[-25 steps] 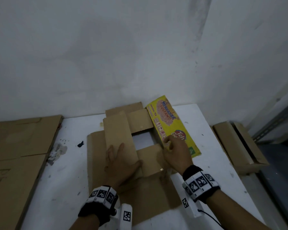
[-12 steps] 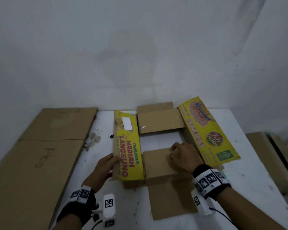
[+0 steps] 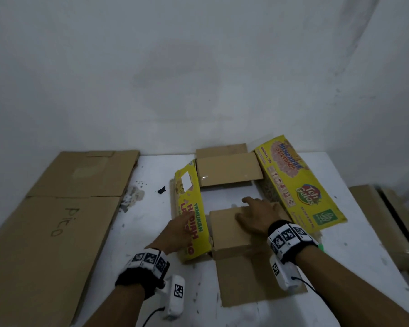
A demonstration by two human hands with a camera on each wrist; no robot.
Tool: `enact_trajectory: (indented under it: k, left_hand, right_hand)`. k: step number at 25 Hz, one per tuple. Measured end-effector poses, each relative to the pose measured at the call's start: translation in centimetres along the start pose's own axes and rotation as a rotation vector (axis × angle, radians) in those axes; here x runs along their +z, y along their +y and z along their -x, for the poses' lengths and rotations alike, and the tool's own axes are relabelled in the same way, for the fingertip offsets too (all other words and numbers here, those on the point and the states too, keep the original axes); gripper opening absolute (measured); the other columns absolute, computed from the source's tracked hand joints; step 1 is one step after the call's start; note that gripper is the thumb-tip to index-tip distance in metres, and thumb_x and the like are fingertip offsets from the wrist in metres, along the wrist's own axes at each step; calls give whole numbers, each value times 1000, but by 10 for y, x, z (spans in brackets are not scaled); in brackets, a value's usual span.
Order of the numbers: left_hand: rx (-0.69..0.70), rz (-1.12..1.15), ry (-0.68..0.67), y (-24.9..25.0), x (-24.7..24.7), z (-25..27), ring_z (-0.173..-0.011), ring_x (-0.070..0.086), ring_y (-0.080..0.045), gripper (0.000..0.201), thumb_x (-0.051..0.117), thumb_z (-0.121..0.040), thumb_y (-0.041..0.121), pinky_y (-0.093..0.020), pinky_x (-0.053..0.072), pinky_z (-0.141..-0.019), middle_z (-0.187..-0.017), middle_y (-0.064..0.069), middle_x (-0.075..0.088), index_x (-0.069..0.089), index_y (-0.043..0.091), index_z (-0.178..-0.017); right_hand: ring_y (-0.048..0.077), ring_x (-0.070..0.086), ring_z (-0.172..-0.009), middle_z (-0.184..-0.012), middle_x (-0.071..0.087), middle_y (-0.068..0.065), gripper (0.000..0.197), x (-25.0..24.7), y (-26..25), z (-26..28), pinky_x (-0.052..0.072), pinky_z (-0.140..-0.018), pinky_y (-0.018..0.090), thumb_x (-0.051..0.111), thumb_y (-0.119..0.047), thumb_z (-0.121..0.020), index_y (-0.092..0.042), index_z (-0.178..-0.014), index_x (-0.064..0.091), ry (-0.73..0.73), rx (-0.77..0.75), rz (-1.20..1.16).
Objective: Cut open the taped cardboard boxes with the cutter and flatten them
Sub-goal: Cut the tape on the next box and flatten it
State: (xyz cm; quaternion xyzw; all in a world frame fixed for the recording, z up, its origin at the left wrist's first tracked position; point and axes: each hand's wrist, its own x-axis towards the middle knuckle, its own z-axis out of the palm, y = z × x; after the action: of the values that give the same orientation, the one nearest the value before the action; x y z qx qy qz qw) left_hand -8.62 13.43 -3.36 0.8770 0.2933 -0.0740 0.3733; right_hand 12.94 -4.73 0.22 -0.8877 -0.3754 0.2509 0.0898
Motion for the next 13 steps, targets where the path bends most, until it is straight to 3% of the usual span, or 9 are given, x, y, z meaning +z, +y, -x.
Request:
enact_trajectory:
  k: [1, 3, 5, 7, 8, 10, 13]
  left_hand:
    - [-26, 18, -9, 0, -6, -4, -138, 43, -29, 55, 51, -95, 0, -37, 41, -111, -152, -9, 42, 45, 21, -145]
    - [-78, 57, 40, 5, -23, -14, -128, 53, -26, 38, 49, -99, 10, -31, 47, -102, -143, -7, 53, 60, 21, -134]
    - [-83, 20, 38, 11, -41, -21, -121, 58, -22, 31, 53, -101, 26, -23, 47, -89, -138, -5, 57, 61, 24, -131]
    - [-94, -42, -41, 18, -50, -29, -118, 59, -21, 44, 56, -99, 42, -20, 47, -80, -137, -5, 56, 53, 26, -140]
    - [-96, -89, -74, 21, -51, -34, -121, 57, -22, 51, 56, -98, 46, -22, 47, -83, -139, -7, 55, 49, 25, -144]
    - [-88, -193, -94, 31, -51, -45, -126, 54, -27, 61, 60, -94, 50, -29, 47, -95, -143, -10, 52, 47, 21, -146]
    - [-97, -293, -71, 47, -46, -59, -129, 49, -32, 73, 64, -82, 58, -44, 45, -104, -141, -13, 47, 46, 25, -144]
  right_hand:
    - [34, 36, -138, -143, 52, 11, 58, -8, 1, 4, 28, -114, 51, 52, -50, -96, -23, -145, 42, 57, -9, -52]
    - [29, 47, -128, -127, 65, 5, 43, -27, 4, 15, 25, -113, 51, 54, -44, -97, -23, -134, 54, 189, -26, -104]
    - [20, 59, -109, -102, 70, -4, 28, -44, 6, 31, 29, -113, 52, 57, -44, -96, -27, -118, 63, 317, -78, -126]
    - [7, 61, -84, -85, 66, -10, 22, -56, 9, 54, 48, -92, 38, 62, -45, -93, -27, -105, 68, 363, -194, -181]
    - [3, 60, -74, -79, 65, -13, 21, -60, 11, 68, 49, -78, 27, 64, -46, -91, -27, -99, 71, 348, -251, -204]
    - [2, 61, -66, -69, 65, -15, 22, -62, 19, 97, 42, -62, 13, 66, -48, -90, -28, -84, 73, 263, -323, -228]
    - [0, 62, -63, -61, 63, -20, 23, -37, 39, 121, 44, -57, 15, 65, -44, -90, -27, -76, 72, 61, -290, -244]
